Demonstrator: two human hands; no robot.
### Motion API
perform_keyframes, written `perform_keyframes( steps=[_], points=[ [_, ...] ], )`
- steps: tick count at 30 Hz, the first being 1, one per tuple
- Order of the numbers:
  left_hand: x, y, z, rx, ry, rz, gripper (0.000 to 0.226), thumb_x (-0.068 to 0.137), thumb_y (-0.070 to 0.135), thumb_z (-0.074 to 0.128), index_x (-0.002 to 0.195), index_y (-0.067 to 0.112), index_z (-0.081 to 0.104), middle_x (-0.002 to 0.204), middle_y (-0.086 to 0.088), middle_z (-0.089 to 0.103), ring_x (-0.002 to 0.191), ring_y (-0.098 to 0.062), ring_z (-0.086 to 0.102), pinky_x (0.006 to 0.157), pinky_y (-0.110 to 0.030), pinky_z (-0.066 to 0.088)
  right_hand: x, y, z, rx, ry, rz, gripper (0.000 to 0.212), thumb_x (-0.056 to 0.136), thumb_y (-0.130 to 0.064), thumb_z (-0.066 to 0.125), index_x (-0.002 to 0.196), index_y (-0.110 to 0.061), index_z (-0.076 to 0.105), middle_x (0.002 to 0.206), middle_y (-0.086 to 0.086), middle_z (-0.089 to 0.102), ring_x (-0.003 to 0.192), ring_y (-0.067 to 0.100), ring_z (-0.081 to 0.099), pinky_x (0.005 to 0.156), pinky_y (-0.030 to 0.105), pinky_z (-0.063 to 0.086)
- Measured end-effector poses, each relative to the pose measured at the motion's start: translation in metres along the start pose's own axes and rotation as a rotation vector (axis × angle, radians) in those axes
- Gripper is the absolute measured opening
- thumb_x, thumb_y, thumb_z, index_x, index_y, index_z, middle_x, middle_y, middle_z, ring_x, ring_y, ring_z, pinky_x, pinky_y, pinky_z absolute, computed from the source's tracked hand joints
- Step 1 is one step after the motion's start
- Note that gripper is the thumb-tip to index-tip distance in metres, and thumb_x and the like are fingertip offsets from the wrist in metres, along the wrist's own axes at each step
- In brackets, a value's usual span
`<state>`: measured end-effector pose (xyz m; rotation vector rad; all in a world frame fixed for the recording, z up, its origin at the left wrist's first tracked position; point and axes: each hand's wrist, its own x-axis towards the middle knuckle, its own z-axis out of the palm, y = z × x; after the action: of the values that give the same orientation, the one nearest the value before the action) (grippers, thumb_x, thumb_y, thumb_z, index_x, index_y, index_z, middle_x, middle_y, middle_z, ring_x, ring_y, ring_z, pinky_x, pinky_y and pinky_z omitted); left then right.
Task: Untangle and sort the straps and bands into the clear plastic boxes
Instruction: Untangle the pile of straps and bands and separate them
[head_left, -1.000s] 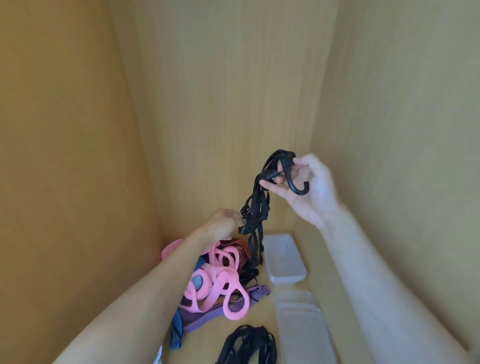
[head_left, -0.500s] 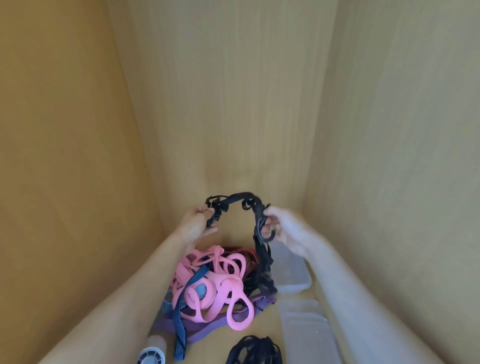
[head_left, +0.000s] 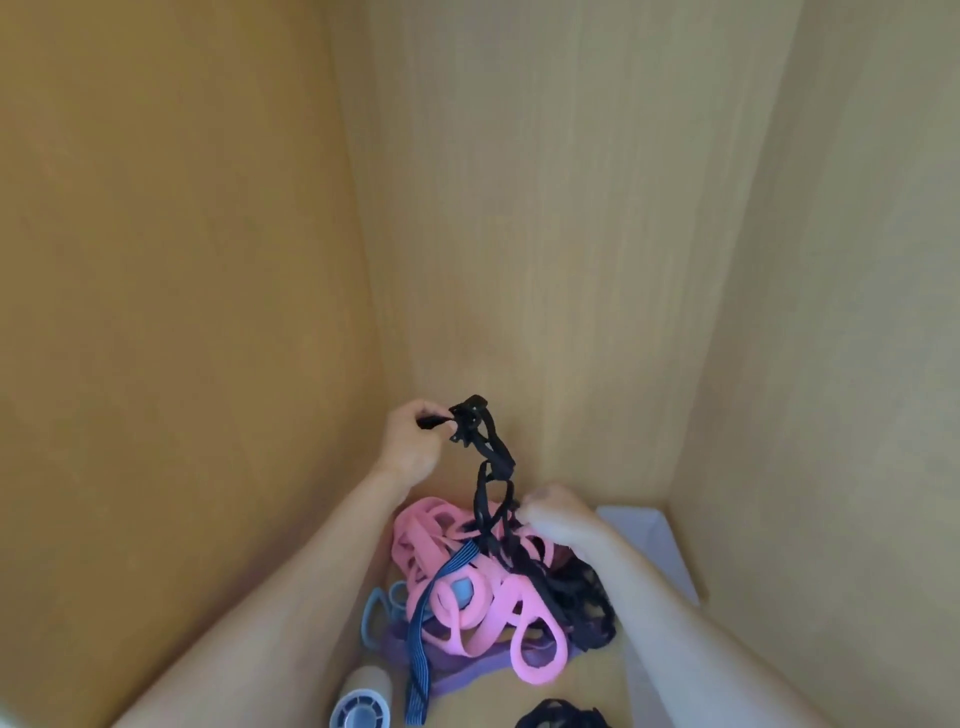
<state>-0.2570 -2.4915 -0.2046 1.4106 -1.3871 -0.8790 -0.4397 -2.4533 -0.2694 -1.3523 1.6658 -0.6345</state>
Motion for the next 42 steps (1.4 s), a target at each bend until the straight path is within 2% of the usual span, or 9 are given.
perform_keyframes(
  steps=[4,8,15,18,23,28,32,35,42],
  points=[
    [-0.007,0.000,0.004,0.051,-0.056,0.005,0.011,0.092,0.007,0.070,0.086,0.017,0.068,0.101,-0.002,0.070,0.098,-0.021,0.063,0.095,-0.032,0.048,0.003,-0.017,-0.001,0.130,0.275,-0.185,0.019,0.093,-0.007,0.061,0.110,-0.014,0.065,0.114,0.010,0.066,0.096,0.016,0.060,0.084,0.024,0.044],
    [-0.010,0.001,0.012,0.014,-0.103,0.018,0.013,0.090,0.009,0.073,0.082,0.018,0.068,0.099,-0.009,0.073,0.081,-0.021,0.063,0.091,-0.043,0.055,0.006,-0.029,0.001,0.138,0.281,-0.368,0.017,0.085,-0.032,0.072,0.095,-0.035,0.059,0.110,-0.002,0.063,0.096,0.011,0.063,0.082,0.025,0.047],
    [-0.014,0.002,0.025,0.096,-0.046,0.078,0.014,0.085,0.016,0.079,0.079,0.025,0.070,0.086,0.008,0.072,0.082,-0.015,0.066,0.082,-0.032,0.054,-0.001,-0.020,-0.001,0.136,0.277,-0.343,0.024,0.096,-0.022,0.063,0.076,-0.011,0.061,0.064,-0.002,0.054,0.059,0.014,0.046,0.062,0.032,0.037],
    [-0.018,-0.003,0.028,0.254,-0.002,0.134,0.010,0.086,0.017,0.077,0.084,0.025,0.072,0.091,0.010,0.070,0.089,-0.013,0.064,0.076,-0.025,0.044,-0.005,-0.024,-0.003,0.166,0.248,-0.386,0.018,0.097,-0.021,0.062,0.084,-0.010,0.067,0.063,-0.008,0.047,0.055,0.006,0.039,0.058,0.026,0.031],
    [-0.022,-0.013,0.028,0.427,-0.084,0.206,0.023,0.088,0.001,0.070,0.093,0.022,0.075,0.108,0.006,0.065,0.098,-0.011,0.056,0.082,-0.023,0.040,-0.013,-0.041,-0.020,0.232,0.332,-0.442,0.017,0.099,-0.017,0.058,0.094,-0.010,0.073,0.080,0.003,0.067,0.070,0.010,0.053,0.060,0.014,0.040],
    [-0.018,-0.022,0.020,0.154,-0.163,0.058,0.049,0.082,-0.020,0.053,0.079,0.026,0.072,0.100,-0.008,0.074,0.065,-0.024,0.058,0.058,-0.034,0.045,-0.009,-0.036,-0.047,0.374,0.413,-0.289,0.022,0.103,-0.019,0.052,0.090,-0.020,0.069,0.073,-0.009,0.057,0.065,0.010,0.050,0.067,0.027,0.044],
    [-0.022,-0.012,0.016,-0.089,-0.123,-0.029,0.038,0.084,-0.022,0.056,0.086,0.014,0.067,0.103,-0.009,0.071,0.089,-0.018,0.065,0.084,-0.027,0.052,0.000,-0.020,-0.053,0.435,0.320,-0.192,0.021,0.102,-0.013,0.051,0.091,-0.008,0.069,0.070,-0.006,0.055,0.059,0.015,0.048,0.066,0.030,0.044],
    [-0.015,-0.010,0.014,-0.223,-0.021,-0.068,0.036,0.082,-0.020,0.063,0.087,0.015,0.067,0.106,-0.006,0.070,0.103,-0.023,0.067,0.101,-0.039,0.051,0.002,-0.008,-0.051,0.314,0.247,-0.155,0.021,0.096,-0.012,0.052,0.083,-0.003,0.066,0.065,-0.003,0.051,0.058,0.018,0.046,0.067,0.032,0.045],
    [-0.011,-0.010,0.016,-0.207,0.173,-0.029,0.032,0.085,-0.008,0.071,0.087,0.024,0.072,0.093,0.005,0.070,0.096,-0.018,0.068,0.090,-0.024,0.050,-0.016,-0.006,-0.043,0.005,-0.023,-0.194,0.028,0.087,-0.013,0.049,0.060,-0.017,0.046,0.055,-0.005,0.035,0.056,0.016,0.035,0.064,0.032,0.040]
  ],
)
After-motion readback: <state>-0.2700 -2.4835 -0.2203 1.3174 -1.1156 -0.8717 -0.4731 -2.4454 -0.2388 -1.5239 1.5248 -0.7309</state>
